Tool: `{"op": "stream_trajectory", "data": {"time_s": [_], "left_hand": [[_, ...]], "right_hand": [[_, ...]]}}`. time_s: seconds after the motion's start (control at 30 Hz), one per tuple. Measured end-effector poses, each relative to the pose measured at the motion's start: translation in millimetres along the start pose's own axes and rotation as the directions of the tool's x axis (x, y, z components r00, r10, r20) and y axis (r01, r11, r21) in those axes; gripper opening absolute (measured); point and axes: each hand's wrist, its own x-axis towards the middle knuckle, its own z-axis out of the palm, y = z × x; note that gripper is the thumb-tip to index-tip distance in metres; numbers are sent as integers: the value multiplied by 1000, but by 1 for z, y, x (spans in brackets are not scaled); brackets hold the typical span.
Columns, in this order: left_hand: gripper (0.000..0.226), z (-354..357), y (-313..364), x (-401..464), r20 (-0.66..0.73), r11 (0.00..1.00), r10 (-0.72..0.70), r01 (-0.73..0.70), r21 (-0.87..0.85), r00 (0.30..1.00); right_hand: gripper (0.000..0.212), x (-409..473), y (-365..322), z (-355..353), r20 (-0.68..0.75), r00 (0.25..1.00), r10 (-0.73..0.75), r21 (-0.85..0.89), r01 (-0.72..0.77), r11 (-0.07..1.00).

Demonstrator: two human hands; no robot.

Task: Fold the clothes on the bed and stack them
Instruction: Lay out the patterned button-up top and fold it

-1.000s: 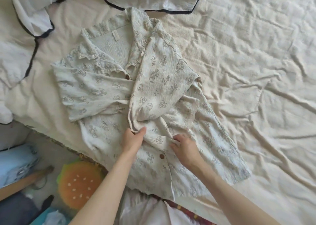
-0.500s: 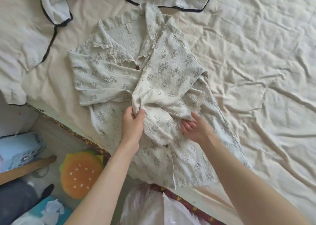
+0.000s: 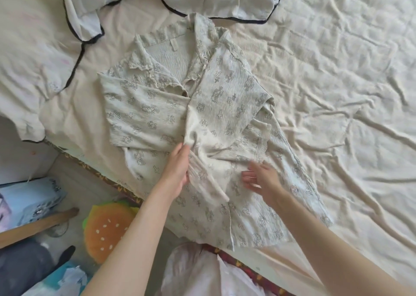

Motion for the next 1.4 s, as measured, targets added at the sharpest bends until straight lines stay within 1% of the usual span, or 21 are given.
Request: {"op": "stream_trajectory", "data": {"time_s": [0.07, 0.17, 0.27, 0.33, 0.4, 0.47, 0.5, 0.53, 0.57, 0.63, 0.67, 0.73, 0.8, 0.83, 0.9, 1.0, 1.1, 1.2, 1.27, 1.33, 1.4], "left_hand": [[43, -11, -17, 8, -53, 991, -46, 52, 125, 998], [28, -28, -39, 20, -190, 958, 39, 17, 287, 981], [20, -37, -48, 27, -306, 930, 101, 19, 367, 947], [25, -36, -54, 26, -323, 921, 113, 23, 389, 939], [28, -33, -63, 23, -331, 933, 87, 40, 357, 940], [19, -29, -72, 19, -328, 949, 38, 69, 307, 944], [14, -28, -77, 17, -325, 962, 12, 77, 262, 946], [10, -28, -80, 14, -324, 977, -8, 78, 201, 946], [7, -28, -82, 12, -324, 988, -22, 71, 139, 946], [13, -33, -84, 7, -323, 995, 5, 27, 94, 946], [16, -38, -86, 6, -314, 995, 31, 0, 101, 949], [16, -48, -89, 1, -278, 993, 70, -40, 115, 958], [19, -59, -91, -3, -193, 995, 67, -51, 89, 979], [18, -64, -92, -6, -143, 996, 62, -52, 72, 988], [30, -70, -93, -10, -89, 995, 61, -54, 88, 994], [23, -79, -101, -14, -110, 984, 94, -75, 164, 990], [12, -93, -112, -19, -151, 974, 153, -123, 190, 977], [6, -104, -125, -23, -152, 965, 208, -177, 195, 966], [5, -108, -133, -21, -146, 956, 236, -202, 213, 961], [3, -114, -144, -15, -167, 949, 255, -213, 234, 952], [3, -118, -160, -8, -172, 952, 193, -142, 272, 966]], "right_hand": [[32, -8, 4, 14, 113, 992, -50, -88, 60, 994], [27, -17, 9, 34, 211, 972, -100, -225, 148, 963], [21, -18, 19, 54, 281, 950, -136, -448, 255, 857], [24, -18, 25, 68, 227, 962, -153, -493, 249, 834], [29, -18, 30, 79, 92, 968, -235, -569, 244, 785], [34, -21, 34, 87, 57, 937, -345, -732, 274, 624], [36, -22, 36, 90, 73, 935, -347, -771, 274, 575], [38, -23, 37, 91, 83, 946, -313, -775, 259, 577], [41, -24, 38, 90, 88, 960, -266, -746, 241, 621], [48, -27, 38, 86, 90, 970, -228, -644, 231, 730], [47, -29, 38, 83, 80, 962, -261, -613, 254, 748], [37, -34, 40, 81, 66, 931, -360, -612, 322, 722], [31, -42, 43, 82, 71, 897, -437, -584, 393, 710], [31, -46, 44, 84, 75, 897, -437, -539, 405, 738], [29, -50, 45, 88, 78, 925, -372, -454, 366, 813], [23, -56, 48, 89, 66, 955, -288, -433, 287, 854], [17, -68, 59, 93, 70, 942, -329, -432, 326, 841], [14, -79, 77, 101, 68, 878, -474, -474, 446, 759], [14, -80, 90, 106, 67, 848, -525, -489, 487, 724], [12, -73, 100, 106, 47, 875, -482, -477, 444, 759], [12, -62, 108, 99, 27, 939, -342, -470, 314, 825]]}}
